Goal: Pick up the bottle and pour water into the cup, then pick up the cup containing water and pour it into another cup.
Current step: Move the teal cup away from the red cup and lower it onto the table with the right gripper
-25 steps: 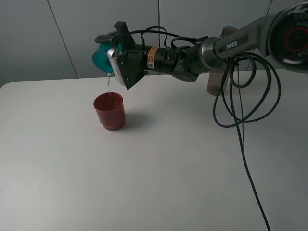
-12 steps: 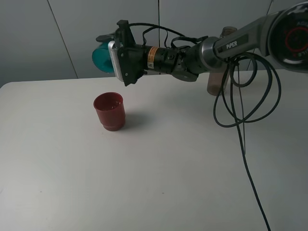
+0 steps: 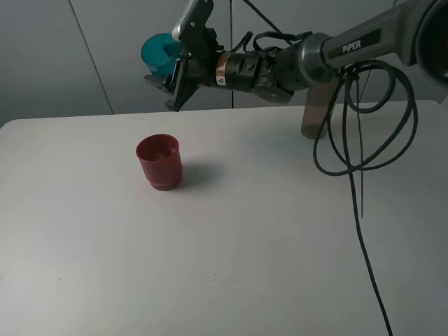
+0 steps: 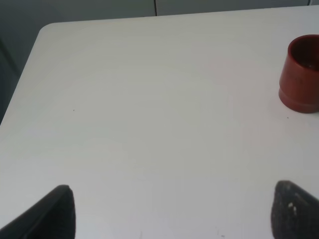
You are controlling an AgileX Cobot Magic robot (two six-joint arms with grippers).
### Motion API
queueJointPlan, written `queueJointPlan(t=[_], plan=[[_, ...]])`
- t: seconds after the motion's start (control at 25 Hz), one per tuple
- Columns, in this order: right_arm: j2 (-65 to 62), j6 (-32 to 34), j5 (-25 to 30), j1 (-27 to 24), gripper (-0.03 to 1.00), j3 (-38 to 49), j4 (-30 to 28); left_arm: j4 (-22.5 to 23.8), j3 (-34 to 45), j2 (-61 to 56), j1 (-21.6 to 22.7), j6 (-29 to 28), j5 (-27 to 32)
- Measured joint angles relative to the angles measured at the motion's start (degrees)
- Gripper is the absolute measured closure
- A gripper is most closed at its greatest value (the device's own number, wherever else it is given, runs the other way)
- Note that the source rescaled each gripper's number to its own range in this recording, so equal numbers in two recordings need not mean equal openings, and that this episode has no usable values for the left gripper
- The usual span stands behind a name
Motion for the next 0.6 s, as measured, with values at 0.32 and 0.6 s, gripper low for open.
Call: queueJointPlan(t=[0.32,0.6], plan=[[-6.8,15.3,-2.5,-0.5,0.91,9.6,1.0,0.0,0.0,0.0,0.0,0.0,0.0],[-14.9,10.7,-3.0,-3.6,0.91,26.7,15.6,0.0,0.0,0.0,0.0,0.0,0.0]])
